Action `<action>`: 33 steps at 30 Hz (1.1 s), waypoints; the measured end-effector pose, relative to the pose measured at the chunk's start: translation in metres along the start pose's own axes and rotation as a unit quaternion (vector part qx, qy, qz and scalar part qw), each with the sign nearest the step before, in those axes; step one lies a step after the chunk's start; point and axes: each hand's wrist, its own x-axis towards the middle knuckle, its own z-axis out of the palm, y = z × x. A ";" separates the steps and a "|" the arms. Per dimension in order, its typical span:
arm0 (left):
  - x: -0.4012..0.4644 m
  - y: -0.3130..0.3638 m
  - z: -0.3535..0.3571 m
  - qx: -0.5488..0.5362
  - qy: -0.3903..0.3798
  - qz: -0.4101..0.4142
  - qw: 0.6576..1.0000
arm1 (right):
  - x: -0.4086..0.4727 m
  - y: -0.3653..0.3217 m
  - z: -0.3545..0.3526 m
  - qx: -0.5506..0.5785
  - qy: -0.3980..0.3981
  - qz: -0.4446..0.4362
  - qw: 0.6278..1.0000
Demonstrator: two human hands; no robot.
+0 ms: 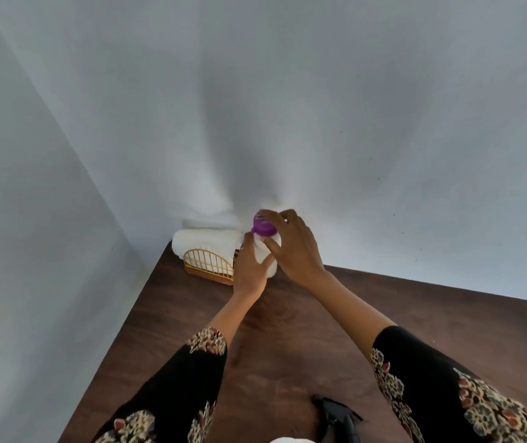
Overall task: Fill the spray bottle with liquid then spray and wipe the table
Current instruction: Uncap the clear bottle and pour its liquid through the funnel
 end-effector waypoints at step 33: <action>-0.242 0.107 -0.174 -0.013 0.085 0.159 0.983 | -0.140 -0.227 -0.214 -0.121 -0.208 -0.117 0.964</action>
